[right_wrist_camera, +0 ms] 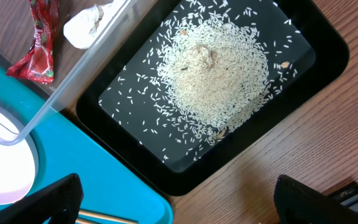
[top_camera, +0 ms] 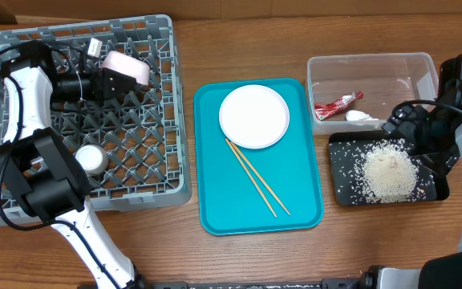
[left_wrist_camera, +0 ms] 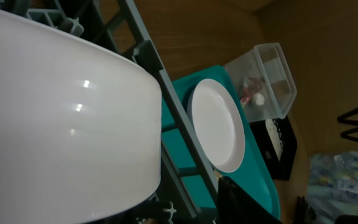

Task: Sort waste into correct bins and load items into the dishwasher
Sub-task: 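Carry the pink bowl to the rack's back row and stand it upright, then return the left gripper to the teal tray above the chopsticks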

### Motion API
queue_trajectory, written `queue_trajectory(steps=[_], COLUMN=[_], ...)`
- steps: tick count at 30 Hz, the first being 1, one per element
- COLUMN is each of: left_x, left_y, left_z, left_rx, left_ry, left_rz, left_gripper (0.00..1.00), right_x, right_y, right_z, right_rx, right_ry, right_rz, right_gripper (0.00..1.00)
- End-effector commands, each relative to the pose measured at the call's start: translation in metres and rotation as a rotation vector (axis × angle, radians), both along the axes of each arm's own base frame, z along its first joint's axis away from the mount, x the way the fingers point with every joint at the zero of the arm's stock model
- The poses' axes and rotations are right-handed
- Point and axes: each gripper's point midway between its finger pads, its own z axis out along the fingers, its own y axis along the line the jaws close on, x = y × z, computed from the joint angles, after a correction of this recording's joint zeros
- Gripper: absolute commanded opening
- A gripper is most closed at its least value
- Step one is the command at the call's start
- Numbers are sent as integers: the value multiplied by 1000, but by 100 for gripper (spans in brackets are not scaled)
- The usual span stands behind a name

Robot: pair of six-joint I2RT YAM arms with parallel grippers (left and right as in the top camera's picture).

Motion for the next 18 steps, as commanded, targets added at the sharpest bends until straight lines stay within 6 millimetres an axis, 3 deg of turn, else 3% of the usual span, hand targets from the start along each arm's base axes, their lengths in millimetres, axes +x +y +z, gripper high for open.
queue_trajectory(steps=[1, 7, 12, 15, 18], left_x=[-3, -10, -22, -30, -42], left_y=[5, 10, 1, -22, -58], left_z=[9, 34, 61, 68, 70], left_rx=[44, 185, 391, 436, 445], left_ry=[-24, -19, 9, 32, 51], left_rz=[1, 38, 87, 64, -20], left_gripper=[46, 45, 54, 56, 50], right_x=[2, 2, 2, 2, 2], right_y=[-4, -4, -4, -4, -4], right_z=[5, 5, 5, 5, 5], right_rx=[-21, -21, -21, -20, -20], right_ry=[-19, -20, -19, -19, -18], right_rz=[1, 1, 1, 1, 1], right_gripper=[100, 100, 100, 100, 100])
